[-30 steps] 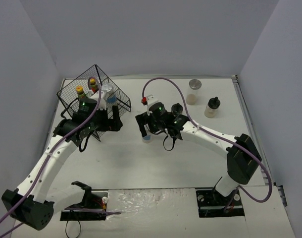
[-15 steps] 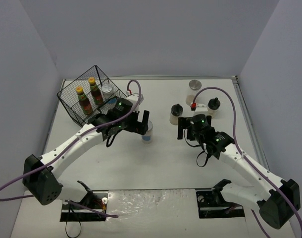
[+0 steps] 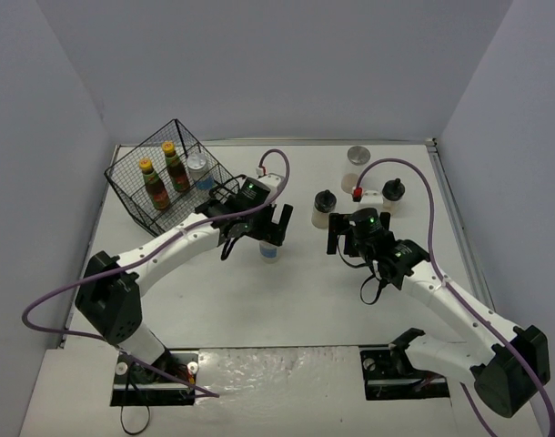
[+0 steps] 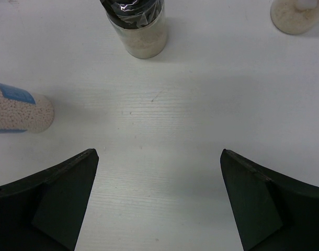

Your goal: Organize the condiment bottles

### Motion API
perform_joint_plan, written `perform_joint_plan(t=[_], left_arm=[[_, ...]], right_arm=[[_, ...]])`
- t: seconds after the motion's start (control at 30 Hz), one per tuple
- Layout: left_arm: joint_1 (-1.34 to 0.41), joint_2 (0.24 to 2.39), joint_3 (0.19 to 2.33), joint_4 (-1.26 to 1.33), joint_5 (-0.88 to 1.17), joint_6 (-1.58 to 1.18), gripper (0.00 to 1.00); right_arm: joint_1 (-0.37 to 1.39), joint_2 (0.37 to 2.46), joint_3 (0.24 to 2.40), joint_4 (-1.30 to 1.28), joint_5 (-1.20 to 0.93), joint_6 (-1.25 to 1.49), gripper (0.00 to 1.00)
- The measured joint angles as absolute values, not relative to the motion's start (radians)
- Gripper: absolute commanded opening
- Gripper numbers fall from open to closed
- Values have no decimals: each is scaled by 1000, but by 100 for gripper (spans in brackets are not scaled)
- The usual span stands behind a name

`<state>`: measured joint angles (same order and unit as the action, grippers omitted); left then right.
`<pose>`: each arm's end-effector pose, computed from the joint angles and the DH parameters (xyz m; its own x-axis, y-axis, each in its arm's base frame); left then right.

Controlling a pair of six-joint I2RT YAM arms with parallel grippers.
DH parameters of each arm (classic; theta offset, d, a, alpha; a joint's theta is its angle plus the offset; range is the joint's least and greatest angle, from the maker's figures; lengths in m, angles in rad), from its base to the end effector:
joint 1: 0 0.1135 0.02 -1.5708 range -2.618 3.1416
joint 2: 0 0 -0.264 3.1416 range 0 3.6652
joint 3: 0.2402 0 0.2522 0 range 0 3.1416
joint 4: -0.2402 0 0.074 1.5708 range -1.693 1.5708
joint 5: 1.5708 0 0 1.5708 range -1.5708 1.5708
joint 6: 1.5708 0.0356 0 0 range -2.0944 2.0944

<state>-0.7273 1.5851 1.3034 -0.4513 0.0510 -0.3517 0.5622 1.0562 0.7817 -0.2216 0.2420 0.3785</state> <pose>0.2656 -0.2388 0.2937 -0.7077 0.1693 -0.6859 0.4777 0.8299 -0.2880 0.2056 0.1194 0.2830 -0.4996 0.1093 -0.8594 -0.1664 0.9614 0.2190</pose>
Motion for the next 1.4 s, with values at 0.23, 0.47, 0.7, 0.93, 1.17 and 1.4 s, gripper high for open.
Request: perform_joint_plan(t=[0.23,0.47,0.7,0.93,1.17,1.4], left_arm=[[-727,1617,1312,-452,48,-357,33],[-720,1604,1333,-514,32,-357,0],[-590,1545,1547,-743,-1,-360,0],[-366,1509,1879,-848,-85,-339,0],[-224,1551,1977,-883,-112,-318,0],[-165,1707,1954,-840,-113,-292,0]], right_arm=[[556,1074,789,-222,242,378,100],[556,1074,791,-221,242,380,100],[556,1073,800,-221,239,386,100],[555,1072,806,-220,238,386,100],[549,1066,806,-220,239,386,100],[549,1028,806,-220,239,386,100]])
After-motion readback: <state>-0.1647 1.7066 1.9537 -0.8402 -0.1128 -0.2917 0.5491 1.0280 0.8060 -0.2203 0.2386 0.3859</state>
